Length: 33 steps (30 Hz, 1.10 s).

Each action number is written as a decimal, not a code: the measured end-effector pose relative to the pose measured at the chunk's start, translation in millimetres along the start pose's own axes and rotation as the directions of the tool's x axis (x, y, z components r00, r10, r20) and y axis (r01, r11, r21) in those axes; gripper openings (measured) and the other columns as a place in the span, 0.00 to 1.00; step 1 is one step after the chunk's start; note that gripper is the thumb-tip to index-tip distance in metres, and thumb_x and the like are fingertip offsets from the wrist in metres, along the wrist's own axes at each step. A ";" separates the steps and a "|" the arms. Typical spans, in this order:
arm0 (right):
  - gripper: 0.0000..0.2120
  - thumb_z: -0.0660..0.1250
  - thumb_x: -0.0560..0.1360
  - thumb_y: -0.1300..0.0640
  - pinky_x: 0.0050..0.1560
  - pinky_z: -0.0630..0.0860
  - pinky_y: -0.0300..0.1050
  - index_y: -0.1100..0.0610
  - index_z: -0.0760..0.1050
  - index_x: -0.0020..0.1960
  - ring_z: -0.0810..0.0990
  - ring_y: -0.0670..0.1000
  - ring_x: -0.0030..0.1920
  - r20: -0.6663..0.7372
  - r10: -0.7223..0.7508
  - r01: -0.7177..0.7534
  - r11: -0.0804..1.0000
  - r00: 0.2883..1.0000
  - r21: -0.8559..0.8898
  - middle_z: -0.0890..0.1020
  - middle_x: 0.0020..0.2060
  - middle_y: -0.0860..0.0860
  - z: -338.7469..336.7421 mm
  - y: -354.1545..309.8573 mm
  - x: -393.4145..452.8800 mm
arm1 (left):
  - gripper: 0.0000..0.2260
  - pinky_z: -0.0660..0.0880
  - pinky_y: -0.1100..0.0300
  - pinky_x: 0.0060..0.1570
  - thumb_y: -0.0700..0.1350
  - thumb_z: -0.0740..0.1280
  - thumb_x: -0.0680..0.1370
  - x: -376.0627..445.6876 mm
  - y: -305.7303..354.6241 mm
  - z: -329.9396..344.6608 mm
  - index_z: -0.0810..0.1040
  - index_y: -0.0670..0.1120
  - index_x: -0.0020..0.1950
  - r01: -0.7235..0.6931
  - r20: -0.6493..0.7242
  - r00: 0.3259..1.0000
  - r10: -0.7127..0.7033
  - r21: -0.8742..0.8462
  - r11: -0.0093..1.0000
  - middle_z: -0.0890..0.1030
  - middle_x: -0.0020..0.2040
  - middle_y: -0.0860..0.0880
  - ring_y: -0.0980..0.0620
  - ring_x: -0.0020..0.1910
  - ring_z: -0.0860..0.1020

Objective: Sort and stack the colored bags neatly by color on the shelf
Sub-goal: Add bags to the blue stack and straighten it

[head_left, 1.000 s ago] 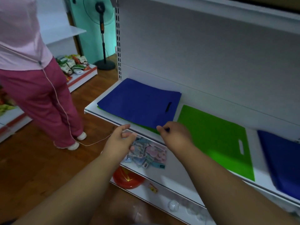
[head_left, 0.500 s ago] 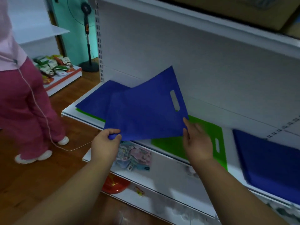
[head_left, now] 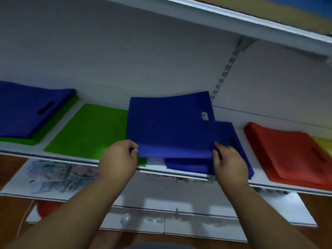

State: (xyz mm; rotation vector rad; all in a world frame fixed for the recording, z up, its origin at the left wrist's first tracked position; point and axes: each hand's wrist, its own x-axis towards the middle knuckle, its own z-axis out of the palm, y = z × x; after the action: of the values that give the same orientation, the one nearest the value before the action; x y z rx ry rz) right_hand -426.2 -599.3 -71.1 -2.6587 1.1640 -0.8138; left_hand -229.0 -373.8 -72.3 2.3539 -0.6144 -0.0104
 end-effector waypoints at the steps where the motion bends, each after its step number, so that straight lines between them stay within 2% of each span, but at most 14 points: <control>1: 0.15 0.67 0.78 0.58 0.44 0.77 0.51 0.58 0.78 0.64 0.81 0.61 0.48 0.011 0.021 -0.021 1.000 1.000 -0.014 0.82 0.51 0.58 -4.5 19.6 -2.2 | 0.05 0.73 0.56 0.41 0.47 0.68 0.77 -5.2 14.5 12.6 0.82 0.52 0.50 -0.068 0.003 0.998 0.068 0.064 0.996 0.83 0.49 0.51 0.45 0.46 0.80; 3: 0.15 0.66 0.79 0.57 0.46 0.76 0.51 0.57 0.78 0.65 0.80 0.62 0.50 0.064 0.062 -0.059 0.997 0.996 -0.053 0.81 0.52 0.58 -12.9 54.7 -5.4 | 0.05 0.73 0.56 0.42 0.47 0.67 0.77 -13.8 39.6 35.1 0.82 0.52 0.51 -0.160 0.021 0.987 0.159 0.131 0.978 0.82 0.49 0.50 0.45 0.47 0.80; 6: 0.15 0.63 0.80 0.56 0.46 0.75 0.50 0.57 0.77 0.65 0.80 0.61 0.49 0.138 0.118 -0.104 0.990 0.983 -0.099 0.80 0.52 0.58 -23.0 92.7 -2.7 | 0.05 0.74 0.55 0.39 0.45 0.68 0.77 -25.1 68.2 61.9 0.83 0.50 0.49 -0.233 0.046 0.973 0.228 0.161 0.959 0.81 0.46 0.48 0.43 0.42 0.80; 9: 0.12 0.61 0.80 0.55 0.42 0.74 0.49 0.57 0.79 0.60 0.79 0.60 0.44 0.229 0.161 -0.126 0.979 0.960 -0.159 0.79 0.49 0.57 -25.6 117.7 5.4 | 0.05 0.75 0.54 0.37 0.44 0.67 0.76 -30.1 84.4 85.2 0.82 0.49 0.48 -0.259 0.095 0.965 0.244 0.227 0.939 0.80 0.44 0.47 0.42 0.40 0.79; 13: 0.10 0.60 0.80 0.56 0.39 0.69 0.46 0.59 0.79 0.52 0.77 0.57 0.42 0.328 0.164 -0.102 0.975 0.931 -0.197 0.79 0.46 0.57 -22.8 136.2 6.8 | 0.06 0.71 0.55 0.37 0.44 0.66 0.75 -34.5 93.9 103.7 0.82 0.50 0.48 -0.281 0.169 0.957 0.236 0.337 0.899 0.79 0.44 0.48 0.43 0.41 0.79; 16: 0.09 0.60 0.80 0.57 0.36 0.65 0.44 0.59 0.78 0.48 0.72 0.53 0.37 0.342 0.172 -0.100 0.971 0.924 -0.217 0.76 0.42 0.54 -22.9 137.4 10.4 | 0.06 0.70 0.56 0.37 0.45 0.66 0.76 -33.7 95.6 108.3 0.83 0.50 0.48 -0.292 0.187 0.954 0.236 0.383 0.877 0.78 0.45 0.48 0.43 0.40 0.79; 20: 0.05 0.62 0.76 0.61 0.29 0.59 0.44 0.58 0.76 0.43 0.69 0.52 0.33 0.318 0.186 -0.098 0.956 0.930 -0.275 0.69 0.37 0.49 -24.6 126.9 15.1 | 0.07 0.71 0.56 0.32 0.47 0.74 0.70 -26.3 98.4 107.4 0.83 0.47 0.46 -0.329 0.168 0.944 0.284 0.413 0.850 0.76 0.40 0.45 0.41 0.34 0.77; 22: 0.05 0.62 0.75 0.61 0.31 0.62 0.44 0.58 0.77 0.44 0.71 0.53 0.35 0.314 0.142 -0.074 0.973 0.939 -0.219 0.73 0.39 0.51 -23.7 116.5 18.8 | 0.11 0.73 0.55 0.32 0.49 0.76 0.69 -25.6 99.7 104.8 0.82 0.47 0.47 -0.320 0.159 0.947 0.279 0.427 0.845 0.77 0.41 0.44 0.41 0.34 0.78; 24: 0.08 0.62 0.77 0.59 0.35 0.68 0.44 0.58 0.79 0.50 0.75 0.54 0.39 0.329 0.060 -0.014 0.990 0.943 -0.139 0.78 0.46 0.53 -20.7 99.0 22.9 | 0.12 0.74 0.55 0.33 0.49 0.76 0.68 -28.6 99.1 100.4 0.82 0.47 0.49 -0.316 0.144 0.949 0.281 0.407 0.857 0.77 0.41 0.44 0.41 0.35 0.78; 28: 0.14 0.61 0.80 0.54 0.45 0.77 0.49 0.57 0.78 0.61 0.79 0.56 0.50 0.372 -0.103 0.100 0.995 0.922 0.026 0.78 0.56 0.55 -10.7 43.6 27.8 | 0.12 0.74 0.55 0.33 0.48 0.77 0.68 -38.1 84.3 85.8 0.82 0.48 0.50 -0.290 0.093 0.957 0.275 0.312 0.905 0.78 0.41 0.46 0.42 0.35 0.79; 33: 0.13 0.63 0.79 0.51 0.44 0.77 0.52 0.56 0.79 0.57 0.79 0.58 0.47 0.393 -0.271 0.220 0.960 0.879 0.171 0.79 0.51 0.55 11.1 -48.8 27.3 | 0.12 0.74 0.55 0.41 0.52 0.70 0.75 -29.7 28.1 41.1 0.80 0.52 0.57 -0.169 0.030 0.986 0.167 0.213 0.962 0.82 0.48 0.49 0.46 0.44 0.81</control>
State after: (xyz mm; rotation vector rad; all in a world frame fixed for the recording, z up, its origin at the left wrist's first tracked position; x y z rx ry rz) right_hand -373.7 -585.9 -53.2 -2.7207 0.6602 -0.3031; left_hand -274.4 -404.9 -90.4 2.5016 -0.8575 0.1252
